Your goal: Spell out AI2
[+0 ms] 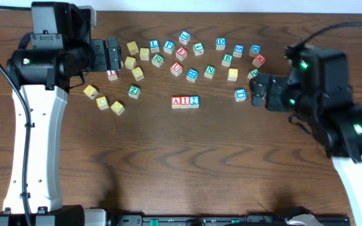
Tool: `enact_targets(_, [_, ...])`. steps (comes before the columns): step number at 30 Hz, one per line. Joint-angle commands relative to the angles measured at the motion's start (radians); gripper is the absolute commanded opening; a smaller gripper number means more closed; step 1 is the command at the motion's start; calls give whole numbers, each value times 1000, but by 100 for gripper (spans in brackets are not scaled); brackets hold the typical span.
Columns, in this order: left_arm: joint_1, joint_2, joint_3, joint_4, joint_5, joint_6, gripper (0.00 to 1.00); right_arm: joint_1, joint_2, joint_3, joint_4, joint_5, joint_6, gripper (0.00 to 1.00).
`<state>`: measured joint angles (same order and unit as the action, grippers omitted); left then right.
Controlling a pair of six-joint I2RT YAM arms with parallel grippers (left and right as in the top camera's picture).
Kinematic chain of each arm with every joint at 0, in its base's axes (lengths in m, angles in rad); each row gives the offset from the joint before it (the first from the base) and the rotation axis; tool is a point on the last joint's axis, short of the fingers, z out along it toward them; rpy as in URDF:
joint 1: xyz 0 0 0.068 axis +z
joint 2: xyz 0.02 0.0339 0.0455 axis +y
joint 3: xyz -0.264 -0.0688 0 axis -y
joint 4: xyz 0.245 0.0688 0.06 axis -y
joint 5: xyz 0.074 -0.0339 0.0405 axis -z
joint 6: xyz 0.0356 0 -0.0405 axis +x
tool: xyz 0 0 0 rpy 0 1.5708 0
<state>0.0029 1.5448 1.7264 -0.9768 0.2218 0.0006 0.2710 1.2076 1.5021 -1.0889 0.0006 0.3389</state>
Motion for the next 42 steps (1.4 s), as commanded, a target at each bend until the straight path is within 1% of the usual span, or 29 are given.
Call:
enact_targets(1, [3, 5, 9, -4, -6, 6, 98, -10, -64, 3, -5, 35, -7, 99])
enact_targets(6, [3, 5, 9, -4, -6, 6, 98, -10, -114, 3, -5, 35, -7, 99])
enact_targets(11, [3, 5, 9, -4, -6, 6, 98, -10, -123, 3, -9, 35, -7, 99])
enact_targets(18, [3, 5, 9, -4, -6, 6, 98, -10, -121, 3, -75, 51, -7, 99])
enact_targets(22, [3, 5, 9, -4, -6, 6, 98, -10, -121, -4, -47, 94, -3, 99])
enact_targets(25, [3, 5, 9, -4, -6, 6, 98, -11, -150, -44, 17, 139, -10, 99])
enact_targets(27, [3, 5, 9, -4, -6, 6, 98, -20, -200, -112, 95, 138, -45, 99])
enact_targets(30, [3, 5, 9, -4, -6, 6, 98, -54, -309, -268, 240, 118, -62, 99])
enact_targets(37, [3, 5, 9, -4, -6, 6, 98, -201, -643, -712, 565, -37, -67, 99])
enact_targets(42, [3, 5, 9, -4, -6, 6, 98, -246, -874, -988, 752, -13, -68, 99])
